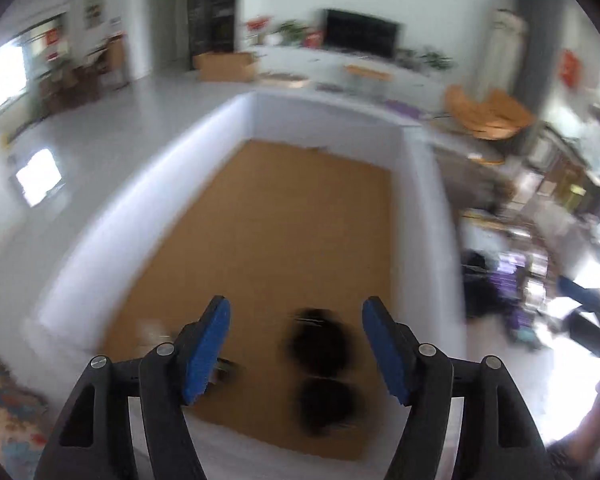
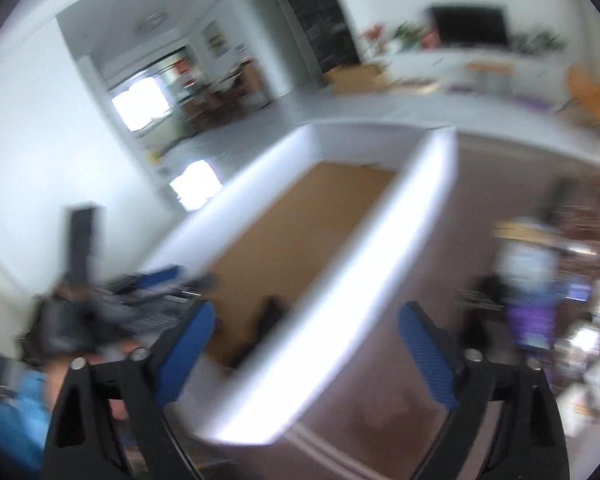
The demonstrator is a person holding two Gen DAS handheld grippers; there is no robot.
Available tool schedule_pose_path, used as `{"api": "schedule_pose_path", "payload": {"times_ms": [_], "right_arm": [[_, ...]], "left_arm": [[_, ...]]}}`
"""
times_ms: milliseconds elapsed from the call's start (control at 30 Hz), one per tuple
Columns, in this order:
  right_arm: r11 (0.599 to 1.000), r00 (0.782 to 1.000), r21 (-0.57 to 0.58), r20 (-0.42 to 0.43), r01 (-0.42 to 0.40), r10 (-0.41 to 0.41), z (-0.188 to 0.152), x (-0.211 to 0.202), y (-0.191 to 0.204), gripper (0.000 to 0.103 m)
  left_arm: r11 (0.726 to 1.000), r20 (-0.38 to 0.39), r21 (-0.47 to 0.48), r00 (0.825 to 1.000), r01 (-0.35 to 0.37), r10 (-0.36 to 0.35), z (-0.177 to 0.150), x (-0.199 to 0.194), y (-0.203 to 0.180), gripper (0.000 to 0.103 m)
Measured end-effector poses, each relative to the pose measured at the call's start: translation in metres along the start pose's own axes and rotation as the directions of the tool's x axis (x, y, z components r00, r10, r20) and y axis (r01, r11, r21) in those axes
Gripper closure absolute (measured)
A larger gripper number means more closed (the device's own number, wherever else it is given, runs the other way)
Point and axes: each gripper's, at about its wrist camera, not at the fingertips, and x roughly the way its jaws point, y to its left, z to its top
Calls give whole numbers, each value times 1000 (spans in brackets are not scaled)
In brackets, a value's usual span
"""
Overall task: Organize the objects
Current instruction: 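Carry the bow clip and scrunchie into the white-walled bin and open both grippers, then bring both grippers back over the table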
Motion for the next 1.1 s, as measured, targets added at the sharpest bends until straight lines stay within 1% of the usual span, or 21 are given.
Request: {"api": "schedule_pose_path", "payload": {"times_ms": [33,67,100,133,167,200,233,300,333,400,433,500,567,600,667,767,833,867,933,1000,1100], "right_arm": [[998,998,2,14,58,-58,-12,-8,-11,7],[992,991,13,17,129,-130,-29,-15,-26,7],[976,977,32,7,213,-214,-49,-21,-47,7],[960,962,51,-6,274,-274,-64,-25,-63,7],[934,937,75,-32,348,-347,-82,-28,-83,7],[900,905,96,-74,426,-420,-101,-31,-103,7],[867,874,117,-111,485,-474,-116,-34,-122,7],[823,838,162,-153,545,-524,-138,-44,-150,7],[809,829,183,-166,558,-534,-145,-48,-158,7],[790,822,231,-185,569,-538,-151,-48,-173,7],[786,826,253,-195,564,-529,-152,-48,-179,7],[783,827,267,-194,562,-528,-148,-48,-180,7],[773,816,261,-200,578,-542,-148,-46,-183,7],[770,813,264,-216,581,-540,-148,-42,-187,7],[766,810,265,-234,585,-537,-155,-45,-179,7],[762,804,257,-233,594,-548,-158,-46,-183,6],[758,792,235,-232,609,-564,-155,-41,-186,5],[760,794,234,-229,606,-562,-156,-42,-186,4],[763,796,231,-222,604,-563,-153,-38,-191,0],[764,797,229,-208,603,-567,-150,-36,-195,0],[761,796,233,-192,606,-574,-145,-35,-206,0]], "left_arm": [[998,1,26,998,59,-59,-3,-4,-20,35],[992,-4,53,993,116,-116,-5,-6,-39,35],[980,-14,85,984,178,-177,-11,-11,-63,32],[965,-31,116,972,234,-232,-18,-14,-86,27],[946,-57,147,957,289,-284,-27,-14,-112,16],[932,-78,167,947,321,-312,-36,-14,-132,9],[918,-100,190,937,348,-335,-45,-8,-155,8],[908,-149,224,933,354,-326,-65,10,-192,8],[906,-167,232,933,353,-320,-74,24,-204,8],[914,-184,246,941,324,-284,-87,52,-220,8],[918,-192,252,945,307,-263,-90,64,-230,8],[925,-194,261,953,278,-232,-96,82,-229,8],[931,-180,260,960,257,-214,-98,93,-227,8],[933,-177,259,962,250,-209,-97,95,-224,8],[937,-177,260,966,232,-190,-94,105,-226,8],[933,-143,304,978,191,-154,-96,111,-232,8],[927,-121,338,984,164,-130,-100,112,-234,8],[923,-110,352,986,155,-123,-101,112,-235,7],[923,-105,349,986,161,-132,-100,111,-234,5],[918,-119,358,983,171,-137,-98,114,-236,0],[917,-121,358,983,174,-139,-97,115,-237,0]]}}
